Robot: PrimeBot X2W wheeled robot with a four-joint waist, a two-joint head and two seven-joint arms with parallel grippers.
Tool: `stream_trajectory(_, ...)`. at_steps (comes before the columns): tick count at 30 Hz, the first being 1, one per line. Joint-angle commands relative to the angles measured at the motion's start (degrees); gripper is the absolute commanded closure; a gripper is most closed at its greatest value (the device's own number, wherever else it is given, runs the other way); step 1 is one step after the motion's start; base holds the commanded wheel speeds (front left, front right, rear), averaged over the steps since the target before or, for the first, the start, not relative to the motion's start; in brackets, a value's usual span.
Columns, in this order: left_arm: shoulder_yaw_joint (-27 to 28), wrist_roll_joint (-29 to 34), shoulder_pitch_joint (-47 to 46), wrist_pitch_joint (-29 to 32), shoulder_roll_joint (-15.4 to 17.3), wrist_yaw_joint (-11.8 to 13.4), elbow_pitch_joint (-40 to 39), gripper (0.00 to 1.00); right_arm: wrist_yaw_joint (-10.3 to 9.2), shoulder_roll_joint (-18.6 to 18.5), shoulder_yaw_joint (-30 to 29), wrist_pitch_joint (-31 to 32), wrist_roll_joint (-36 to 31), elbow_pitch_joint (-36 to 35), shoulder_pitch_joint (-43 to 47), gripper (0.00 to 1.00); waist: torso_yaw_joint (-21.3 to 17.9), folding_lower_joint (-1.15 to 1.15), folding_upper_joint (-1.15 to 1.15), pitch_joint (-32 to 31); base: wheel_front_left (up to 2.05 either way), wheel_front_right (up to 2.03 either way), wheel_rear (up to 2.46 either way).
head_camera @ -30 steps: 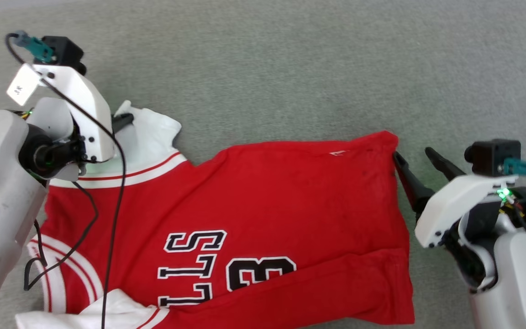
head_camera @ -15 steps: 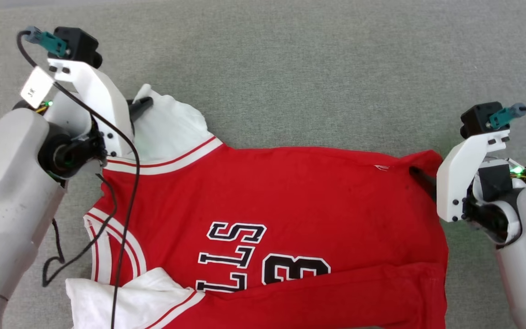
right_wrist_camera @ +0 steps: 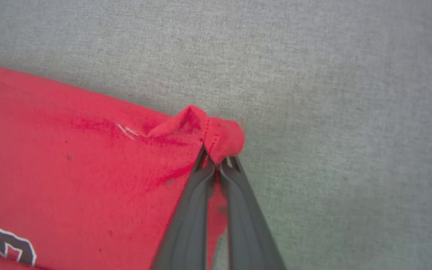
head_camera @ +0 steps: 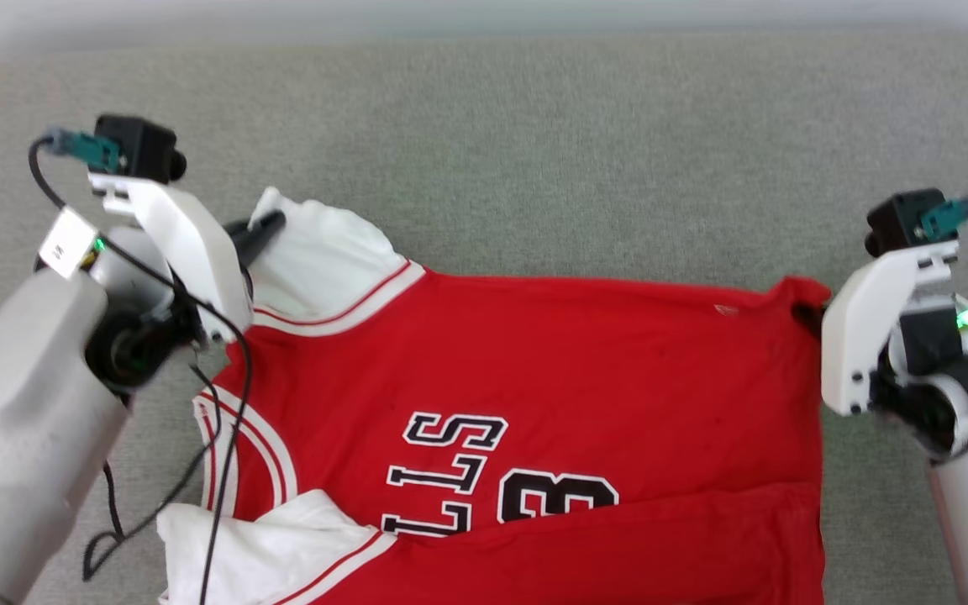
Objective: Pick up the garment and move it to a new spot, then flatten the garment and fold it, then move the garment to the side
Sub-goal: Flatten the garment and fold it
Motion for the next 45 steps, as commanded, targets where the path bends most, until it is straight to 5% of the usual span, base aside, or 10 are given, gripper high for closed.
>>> stream_trajectory(1, -0.04, -0.06, 1.93, -0.82, 0.08, 0.26, -0.37, 1.0, -0.08, -0.13, -0.75, -0.15, -0.43, -0.7, 2.7, 1.0, 0.95, 0.0, 0.0, -2.31, 0.0, 0.0, 0.0)
stream_trajectory(14, -1.79, -1.94, 22.85, -6.12, 3.3, 7.85, -11.04, 1.0, -0.08, 2.47, -6.33, -1.37, -0.78, -12.19, 23.9, 1.0, 4.62, 0.0, 0.0, -11.71, 0.0, 0.0, 0.0)
stream_trajectory(23, -2.74, -5.97, 36.65, -8.37, 2.7, 12.81, -15.9, 0.98, -0.08, 5.2, -9.48, -5.01, -0.76, -12.45, 33.03, 1.0, 5.13, 0.0, 0.0, -14.12, 0.0, 0.0, 0.0)
stream_trajectory(24, -2.57, -6.15, 37.33, -9.09, 2.18, 13.06, -15.95, 0.65, -0.08, 5.69, -9.81, -5.7, -0.5, -12.35, 33.51, 0.64, 5.21, 0.0, 0.0, -14.21, 0.0, 0.0, 0.0)
stream_trajectory(25, -2.74, -6.16, 37.98, -9.51, 1.84, 13.14, -15.81, 0.13, -0.08, 6.01, -9.96, -6.32, -0.62, -12.18, 34.12, 0.01, 5.28, 0.0, 0.0, -14.28, 0.0, 0.0, 0.0)
stream_trajectory(26, -2.88, -6.21, 38.54, -9.99, 1.43, 13.11, -15.55, 0.0, -0.08, 6.32, -9.99, -6.89, -0.75, -11.92, 34.8, 0.0, 5.34, 0.0, 0.0, -14.32, 0.0, 0.0, 0.0)
stream_trajectory(37, 0.85, -0.76, 37.94, -24.93, -0.38, 15.0, -16.59, 0.0, -0.07, 9.3, -11.84, -19.85, 0.52, -15.68, 37.61, 0.0, 5.11, 0.0, 0.0, -15.9, 0.0, 0.0, 0.0)
stream_trajectory(45, 3.89, 6.65, 36.98, -32.29, 0.51, 18.57, -23.01, 0.0, -0.07, 8.54, -15.42, -17.07, -1.51, -19.55, 35.77, 0.0, 4.42, 0.0, 0.0, -16.05, 0.0, 0.0, 0.0)
